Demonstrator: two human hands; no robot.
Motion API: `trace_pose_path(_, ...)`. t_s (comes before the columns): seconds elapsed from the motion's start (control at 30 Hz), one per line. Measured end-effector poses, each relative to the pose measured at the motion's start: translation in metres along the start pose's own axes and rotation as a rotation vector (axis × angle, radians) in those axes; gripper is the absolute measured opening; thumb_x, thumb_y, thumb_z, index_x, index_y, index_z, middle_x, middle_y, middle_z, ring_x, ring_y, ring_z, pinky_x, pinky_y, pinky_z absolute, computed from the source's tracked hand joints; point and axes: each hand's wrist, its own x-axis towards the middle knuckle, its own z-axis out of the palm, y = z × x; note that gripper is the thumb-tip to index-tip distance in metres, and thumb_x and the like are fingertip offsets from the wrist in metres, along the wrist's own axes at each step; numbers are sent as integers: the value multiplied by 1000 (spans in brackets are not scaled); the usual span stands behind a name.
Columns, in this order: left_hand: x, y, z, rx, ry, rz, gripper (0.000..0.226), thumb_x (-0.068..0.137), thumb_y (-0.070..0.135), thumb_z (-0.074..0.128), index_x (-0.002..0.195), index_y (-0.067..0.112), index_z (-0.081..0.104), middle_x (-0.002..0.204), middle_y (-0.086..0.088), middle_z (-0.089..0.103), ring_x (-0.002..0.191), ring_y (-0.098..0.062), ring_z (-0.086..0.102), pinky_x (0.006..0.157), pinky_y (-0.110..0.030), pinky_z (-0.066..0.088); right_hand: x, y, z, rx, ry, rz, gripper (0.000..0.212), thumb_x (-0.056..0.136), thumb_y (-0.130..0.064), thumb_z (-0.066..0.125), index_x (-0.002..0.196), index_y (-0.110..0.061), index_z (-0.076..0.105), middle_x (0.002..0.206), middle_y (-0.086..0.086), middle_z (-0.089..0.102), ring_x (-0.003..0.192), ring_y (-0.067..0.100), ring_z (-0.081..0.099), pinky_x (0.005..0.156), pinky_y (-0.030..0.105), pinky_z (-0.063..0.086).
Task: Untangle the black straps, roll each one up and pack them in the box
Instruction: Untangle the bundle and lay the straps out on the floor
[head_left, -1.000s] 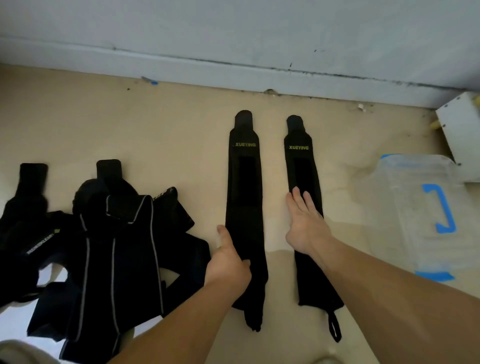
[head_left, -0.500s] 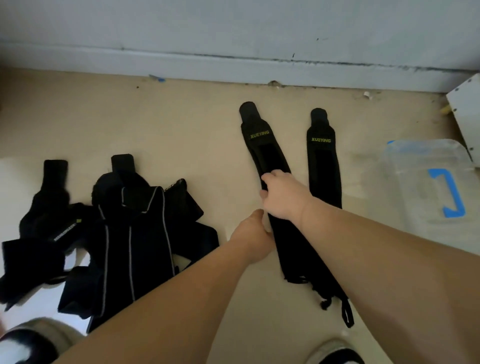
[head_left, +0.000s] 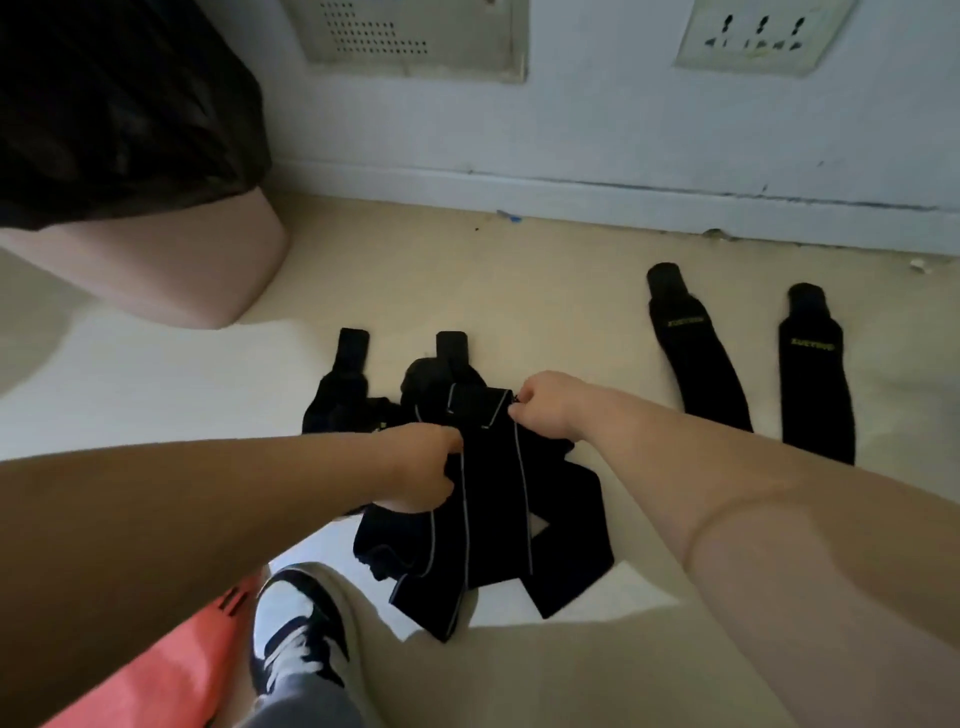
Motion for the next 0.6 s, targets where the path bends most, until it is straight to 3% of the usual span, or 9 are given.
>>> trace_pose_path(0.1,3,-34,6,-14,-35,-12,38,102,20,57,140,22,53,101,5,60,100,-22,63,86,-35,57,9,-6,16,34,29,10,44,108,-38,55,141,-10,59,141,14,63,126,33,61,98,31,49)
trace_pose_path(0.2,20,-51,17,-169,65,-5,44,101,28,60,144,25,53,112,5,65,106,-21,64,89,-34,57,19,-6,33,95,-31,49,75,102,-53,62,165,-24,34,160,7,50,142,30,52,116,33,43)
trace_pose_path(0.27,35,-57,30,-293,154,-46,49,100,45,63,144,25,52,123,1,67,108,-19,65,92,-34,58,24,-7,47,163,-59,68,90,99,-53,67,170,-27,18,168,4,41,149,27,46,118,30,37)
trace_pose_path(0.4,51,-67,79,-553,294,-234,70,89,70,66,140,28,45,121,1,67,106,-20,68,87,-38,60,46,-17,61,98,49,116,116,89,-58,75,169,-35,-6,172,9,30,149,32,46,119,40,42)
trace_pose_path(0.47,49,-73,99,-593,350,-256,71,85,70,69,139,31,45,121,3,64,108,-19,67,87,-38,61,54,-23,60,91,48,145,109,89,-53,77,170,-33,6,166,13,36,144,35,49,118,43,44)
trace_pose_path(0.53,45,-80,105,-584,389,-225,63,87,64,72,137,34,48,118,6,61,104,-17,65,84,-36,60,54,-29,58,4,18,183,86,91,-54,75,163,-30,35,155,13,46,136,35,53,114,40,47)
trace_pose_path(0.6,41,-84,101,-575,439,-187,51,90,49,76,134,32,54,110,8,56,98,-14,61,83,-36,59,47,-40,56,-203,3,248,66,94,-60,70,150,-33,50,151,12,42,140,34,43,116,42,42)
